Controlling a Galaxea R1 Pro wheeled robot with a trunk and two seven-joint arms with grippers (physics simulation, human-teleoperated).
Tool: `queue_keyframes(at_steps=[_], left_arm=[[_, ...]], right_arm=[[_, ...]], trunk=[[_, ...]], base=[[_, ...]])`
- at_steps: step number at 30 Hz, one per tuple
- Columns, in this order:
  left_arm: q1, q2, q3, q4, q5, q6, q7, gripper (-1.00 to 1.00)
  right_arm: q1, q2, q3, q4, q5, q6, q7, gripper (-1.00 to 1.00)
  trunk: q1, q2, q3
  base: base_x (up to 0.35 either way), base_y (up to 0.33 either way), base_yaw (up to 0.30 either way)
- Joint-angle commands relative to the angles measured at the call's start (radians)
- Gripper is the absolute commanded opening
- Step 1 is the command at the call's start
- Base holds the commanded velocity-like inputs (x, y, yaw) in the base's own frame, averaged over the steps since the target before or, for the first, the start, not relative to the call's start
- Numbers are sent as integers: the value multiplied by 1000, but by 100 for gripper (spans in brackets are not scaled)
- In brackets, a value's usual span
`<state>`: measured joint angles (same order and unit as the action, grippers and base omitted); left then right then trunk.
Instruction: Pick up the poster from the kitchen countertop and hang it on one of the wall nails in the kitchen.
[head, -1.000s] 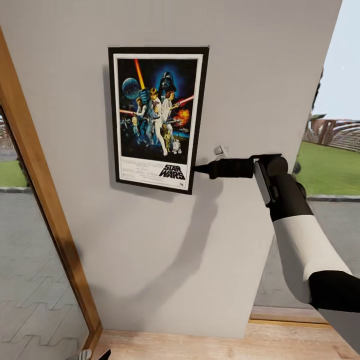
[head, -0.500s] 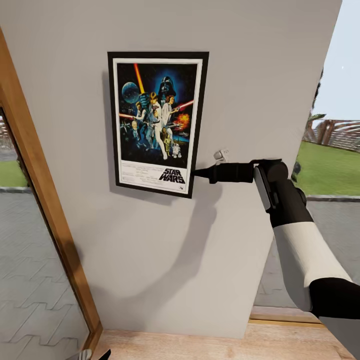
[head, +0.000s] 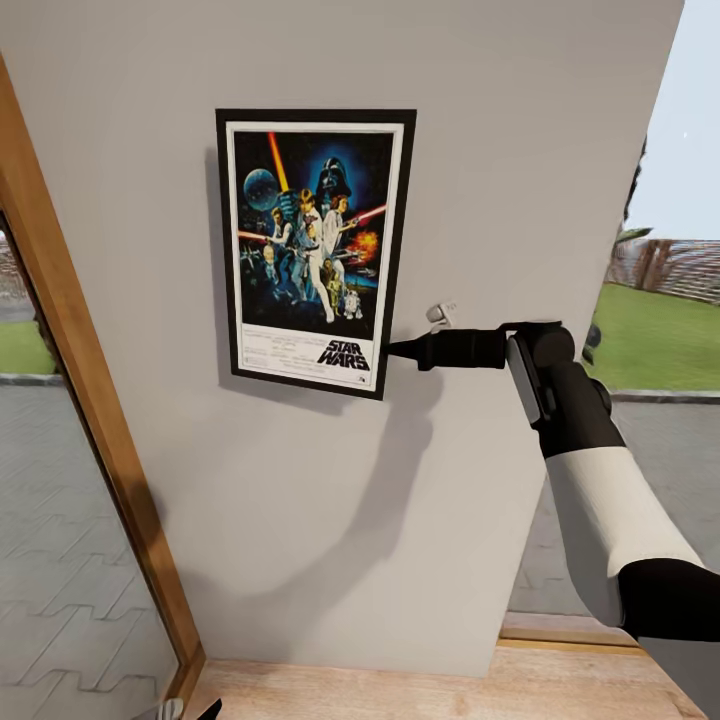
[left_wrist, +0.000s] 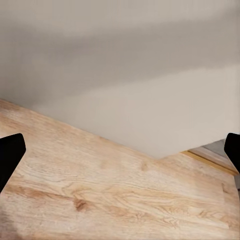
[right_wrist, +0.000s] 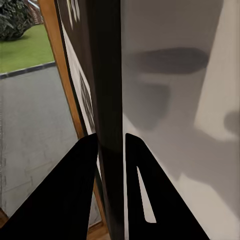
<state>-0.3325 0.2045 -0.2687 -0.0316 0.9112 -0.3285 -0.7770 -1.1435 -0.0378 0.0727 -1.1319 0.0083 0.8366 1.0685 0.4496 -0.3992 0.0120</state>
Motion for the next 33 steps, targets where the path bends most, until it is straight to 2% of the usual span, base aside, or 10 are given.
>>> queue_keyframes(at_steps=[1,17,24,33], left_arm=[[0,0,-9,1,6,-6,-2,100],[0,0,-8,1,6,-6,-2,100],[0,0,-8,1,6,-6,-2,100],[0,0,-8,1,6,-6,-2,100]], right_arm=[[0,-1,1,0,-1,7,4,-100],[1,-1,1,0,-1,7,4,-100],[14,-1,1,-1,-1,-41,5,-100],[20,-1,1,0,-1,-59,5,-100]], trunk=[[0,-1,0],[0,-1,0],[0,-1,0],[0,-1,0]], base=[[0,0,0],[0,0,0],[0,0,0],[0,0,0]])
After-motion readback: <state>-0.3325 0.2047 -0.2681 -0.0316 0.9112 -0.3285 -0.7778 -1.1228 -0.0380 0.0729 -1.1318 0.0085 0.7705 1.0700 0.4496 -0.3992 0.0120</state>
